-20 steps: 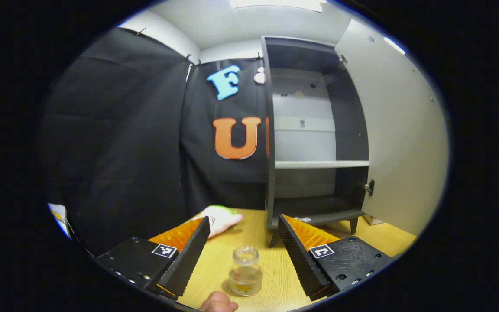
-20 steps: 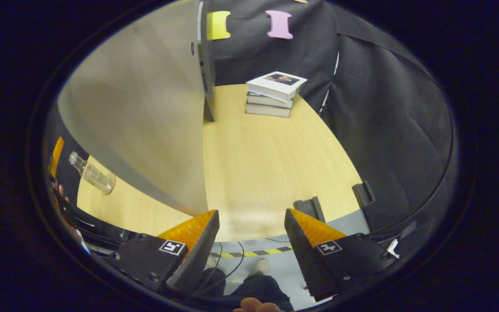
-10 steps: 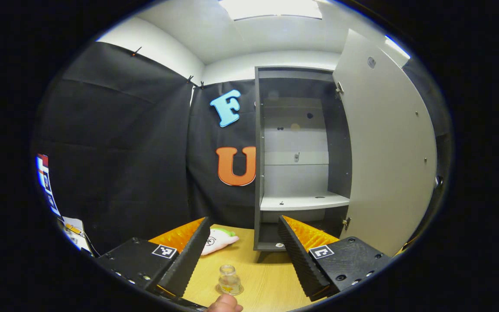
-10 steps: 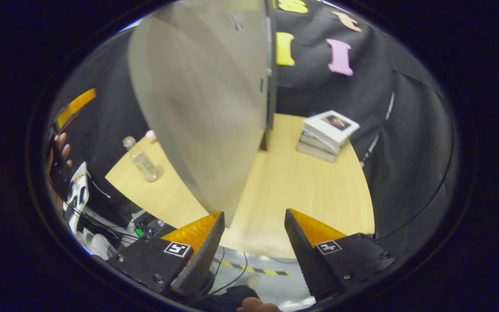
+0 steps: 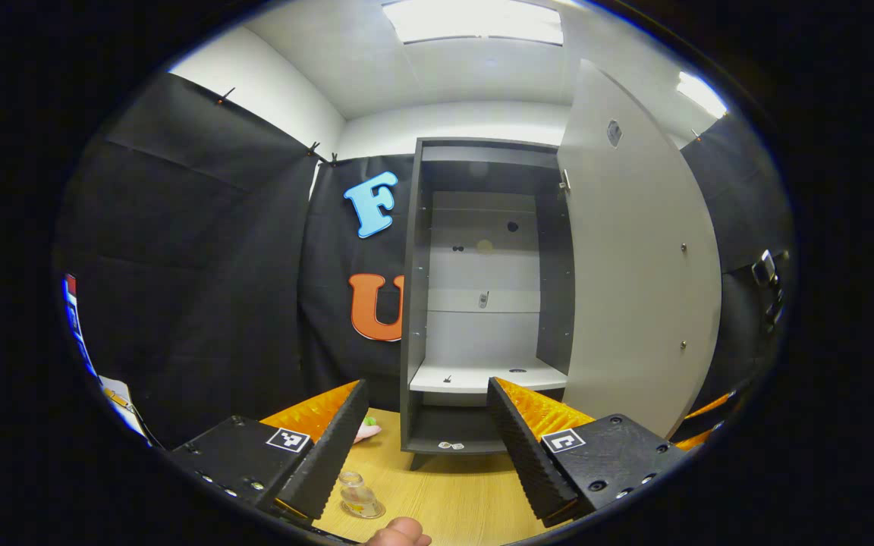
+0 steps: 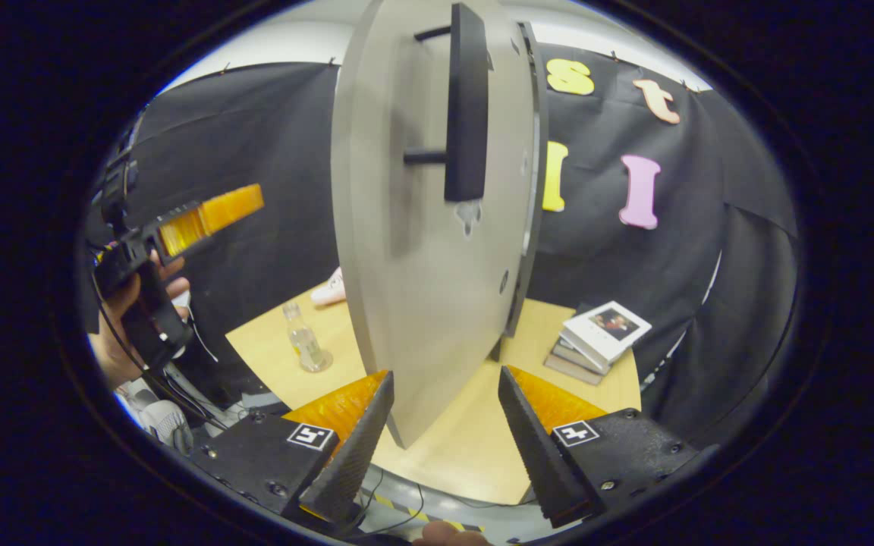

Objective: Open the cabinet door with the right hand, grasp the bottle in the cabinet with the left hand and place it on the coaster, then close the cabinet door with the right hand.

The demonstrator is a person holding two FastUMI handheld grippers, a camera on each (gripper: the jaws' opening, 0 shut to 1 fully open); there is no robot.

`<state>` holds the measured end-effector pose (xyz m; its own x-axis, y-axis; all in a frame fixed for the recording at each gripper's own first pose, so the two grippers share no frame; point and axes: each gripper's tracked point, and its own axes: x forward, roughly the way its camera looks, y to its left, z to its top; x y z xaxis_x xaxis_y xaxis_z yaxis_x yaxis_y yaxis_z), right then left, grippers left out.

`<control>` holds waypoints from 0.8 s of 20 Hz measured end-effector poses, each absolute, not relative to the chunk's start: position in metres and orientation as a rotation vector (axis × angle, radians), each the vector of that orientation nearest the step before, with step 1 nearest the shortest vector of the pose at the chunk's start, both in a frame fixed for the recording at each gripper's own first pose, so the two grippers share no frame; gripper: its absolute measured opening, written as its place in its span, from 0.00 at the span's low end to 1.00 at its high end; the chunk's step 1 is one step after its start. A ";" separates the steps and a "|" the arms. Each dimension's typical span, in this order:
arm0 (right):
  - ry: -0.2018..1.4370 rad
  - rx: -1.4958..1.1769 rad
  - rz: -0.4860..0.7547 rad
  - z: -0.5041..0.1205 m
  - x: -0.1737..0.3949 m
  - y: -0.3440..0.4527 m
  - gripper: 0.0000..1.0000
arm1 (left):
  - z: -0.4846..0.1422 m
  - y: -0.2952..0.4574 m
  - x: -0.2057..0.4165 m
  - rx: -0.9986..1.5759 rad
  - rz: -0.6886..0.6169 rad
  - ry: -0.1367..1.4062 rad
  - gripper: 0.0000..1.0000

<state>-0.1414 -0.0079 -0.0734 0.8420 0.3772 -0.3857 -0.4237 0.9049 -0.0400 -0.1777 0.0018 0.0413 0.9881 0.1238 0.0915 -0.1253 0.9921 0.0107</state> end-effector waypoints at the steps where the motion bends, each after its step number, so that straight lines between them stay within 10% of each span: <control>1: 0.342 -0.120 0.433 -0.061 -0.140 0.001 0.90 | 0.043 0.004 -0.174 0.008 0.129 -0.085 0.95; 16: 0.284 -0.060 0.489 -0.046 -0.076 0.152 0.92 | -0.002 0.043 -0.155 -0.062 -0.067 0.099 0.95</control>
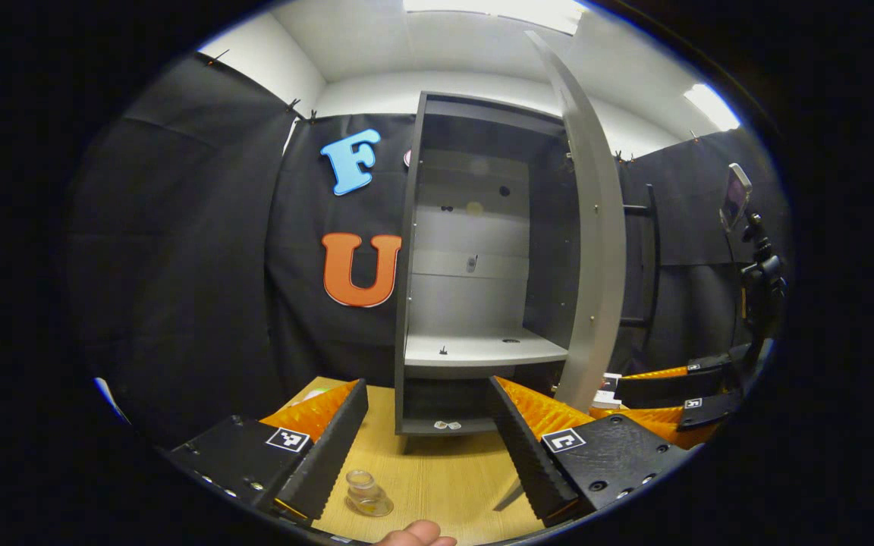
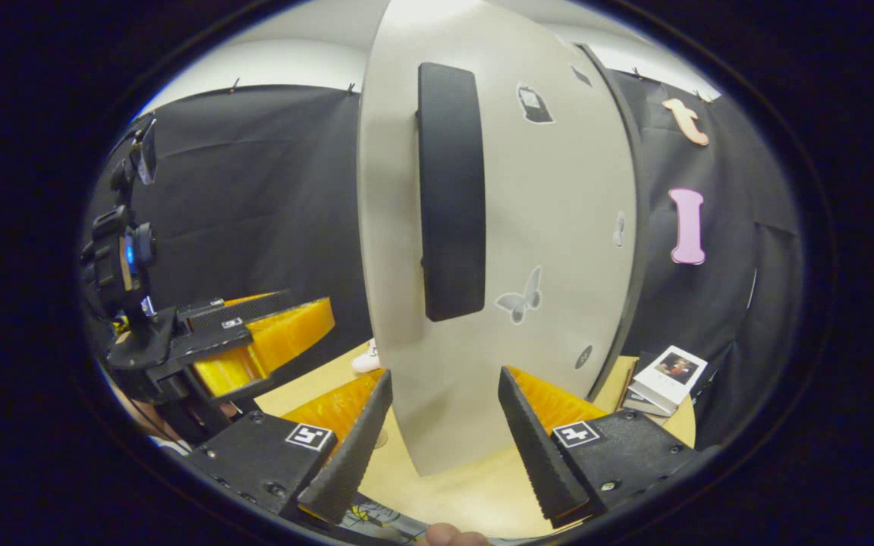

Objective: Open the cabinet door with the right hand, grasp the bottle in the cabinet with the left hand and place it on the coaster, then close the cabinet door with the right hand.

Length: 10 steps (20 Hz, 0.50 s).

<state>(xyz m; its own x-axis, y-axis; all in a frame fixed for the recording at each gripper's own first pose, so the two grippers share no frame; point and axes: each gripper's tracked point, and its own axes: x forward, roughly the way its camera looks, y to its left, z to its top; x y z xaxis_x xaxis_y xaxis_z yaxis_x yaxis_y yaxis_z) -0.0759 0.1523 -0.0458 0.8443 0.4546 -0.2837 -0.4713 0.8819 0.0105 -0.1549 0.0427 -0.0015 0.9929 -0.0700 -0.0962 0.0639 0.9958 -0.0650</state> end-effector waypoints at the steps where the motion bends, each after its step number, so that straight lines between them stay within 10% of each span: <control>1: 0.276 -0.066 0.488 -0.044 -0.069 0.160 0.92 | 0.000 0.041 -0.158 -0.075 -0.088 0.097 0.95; 10: 0.232 -0.101 0.549 -0.032 -0.013 0.181 0.91 | -0.018 0.027 -0.170 -0.033 -0.038 0.115 0.95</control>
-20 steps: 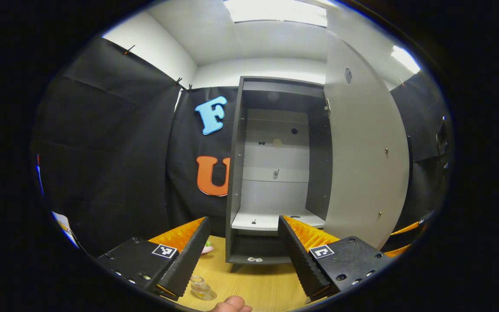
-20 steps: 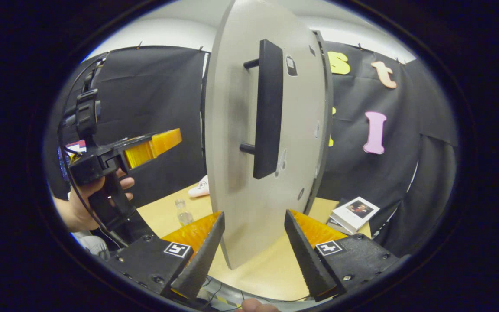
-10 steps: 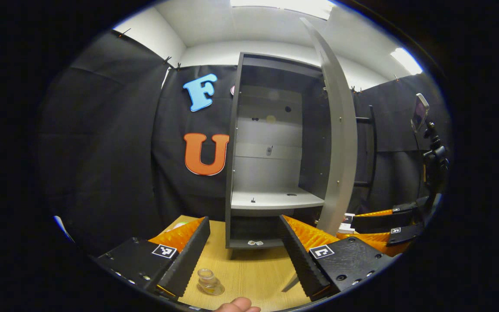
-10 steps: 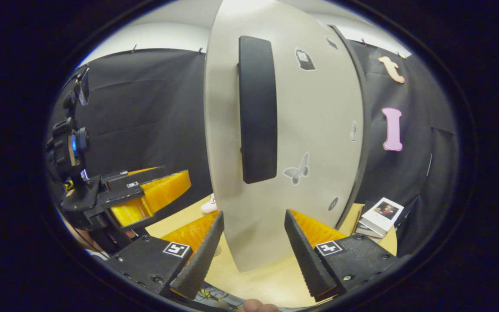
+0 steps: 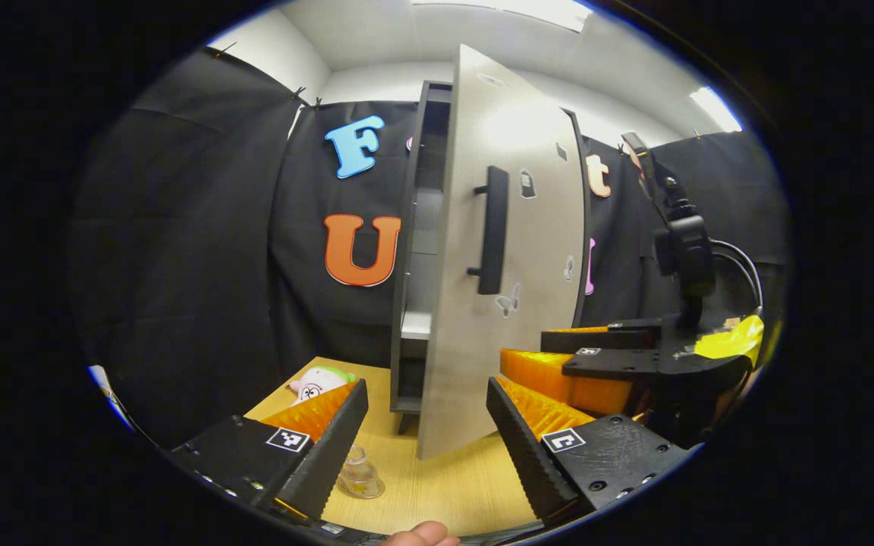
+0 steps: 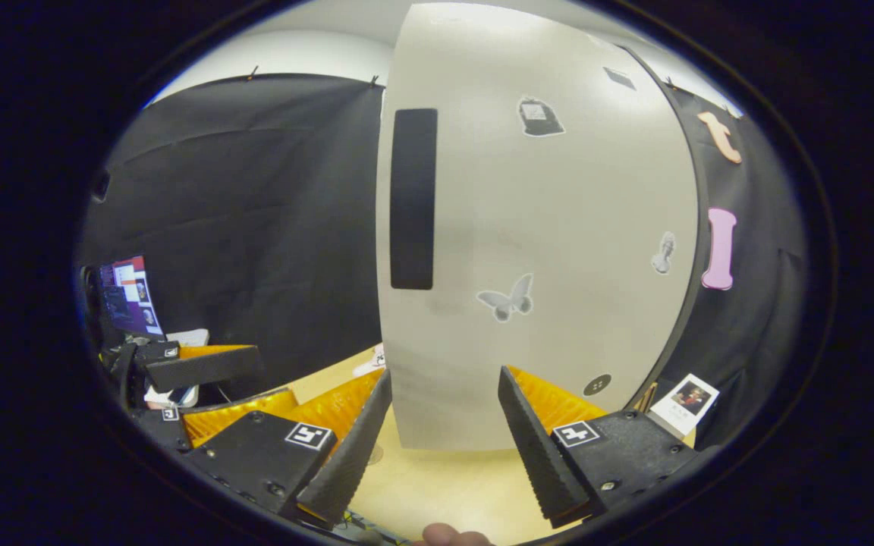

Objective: Open the cabinet door with the right hand, grasp the bottle in the cabinet with the left hand and place it on the coaster, then close the cabinet door with the right hand.

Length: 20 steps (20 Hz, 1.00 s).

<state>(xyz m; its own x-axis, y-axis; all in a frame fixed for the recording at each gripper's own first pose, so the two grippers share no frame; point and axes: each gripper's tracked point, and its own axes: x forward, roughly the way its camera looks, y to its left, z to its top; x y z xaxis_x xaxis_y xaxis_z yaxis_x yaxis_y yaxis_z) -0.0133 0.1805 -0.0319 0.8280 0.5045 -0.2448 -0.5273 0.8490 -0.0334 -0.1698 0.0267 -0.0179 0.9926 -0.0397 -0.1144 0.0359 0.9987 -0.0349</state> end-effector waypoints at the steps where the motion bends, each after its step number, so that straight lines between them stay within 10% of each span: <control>1: 0.228 -0.089 0.533 -0.031 -0.005 0.176 0.91 | -0.024 0.023 -0.164 -0.029 -0.041 0.136 0.95; 11: 0.200 -0.025 0.539 -0.026 0.049 0.129 0.91 | -0.036 -0.007 -0.129 0.044 0.110 0.233 0.95; 20: 0.234 0.015 0.383 -0.016 0.053 0.104 0.91 | -0.034 -0.051 -0.102 0.125 -0.116 0.222 0.96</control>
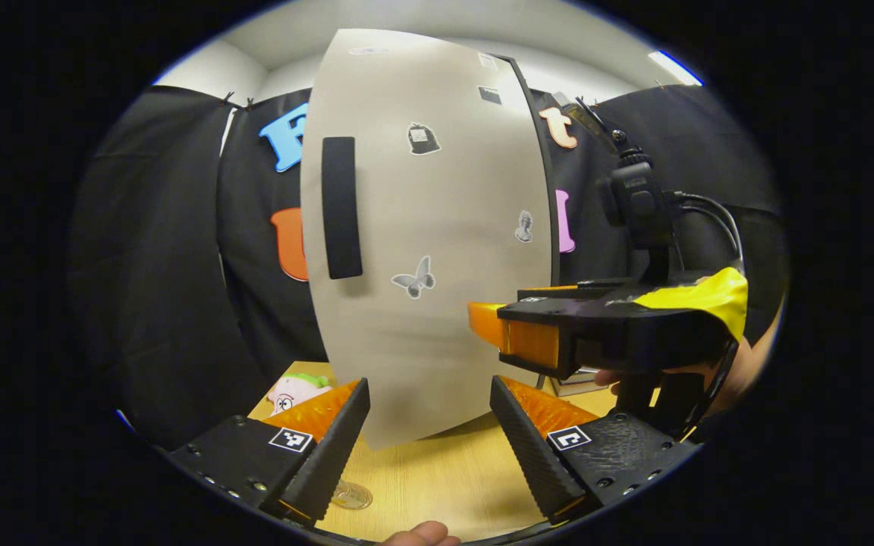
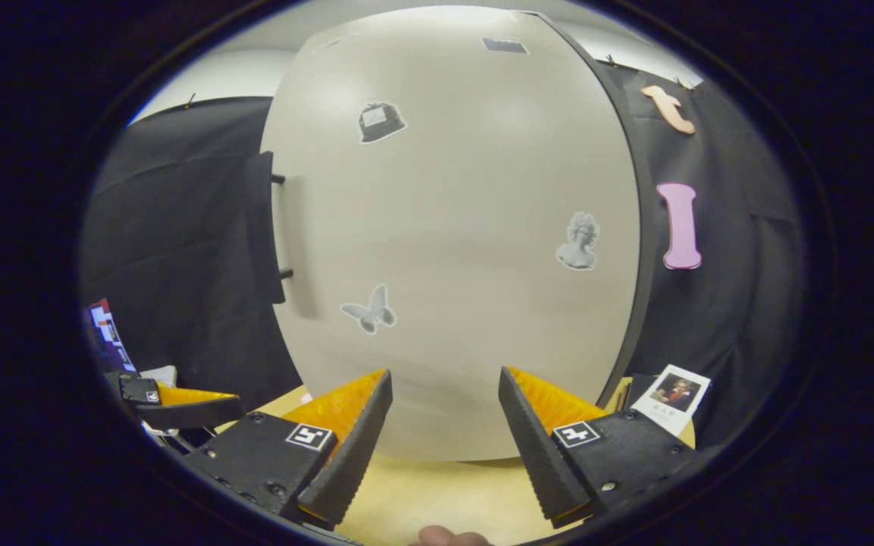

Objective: Open the cabinet door with the right hand, grasp the bottle in the cabinet with the left hand and place it on the coaster, then close the cabinet door with the right hand.

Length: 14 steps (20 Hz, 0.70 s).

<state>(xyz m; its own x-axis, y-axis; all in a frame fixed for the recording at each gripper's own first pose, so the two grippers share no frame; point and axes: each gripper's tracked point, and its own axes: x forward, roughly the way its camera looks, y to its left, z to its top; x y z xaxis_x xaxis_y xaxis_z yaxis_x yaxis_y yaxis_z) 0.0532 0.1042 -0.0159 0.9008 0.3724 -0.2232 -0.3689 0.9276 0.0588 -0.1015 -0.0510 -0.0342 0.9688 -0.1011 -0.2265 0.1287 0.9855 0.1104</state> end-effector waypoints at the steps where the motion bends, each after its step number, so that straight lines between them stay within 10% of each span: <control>1: 0.222 0.024 0.355 -0.011 0.054 0.096 0.91 | -0.027 -0.054 -0.096 0.122 -0.132 0.199 0.97; 14: 0.275 0.134 0.203 -0.016 0.058 0.078 0.91 | -0.019 -0.063 -0.073 0.044 -0.211 0.198 0.96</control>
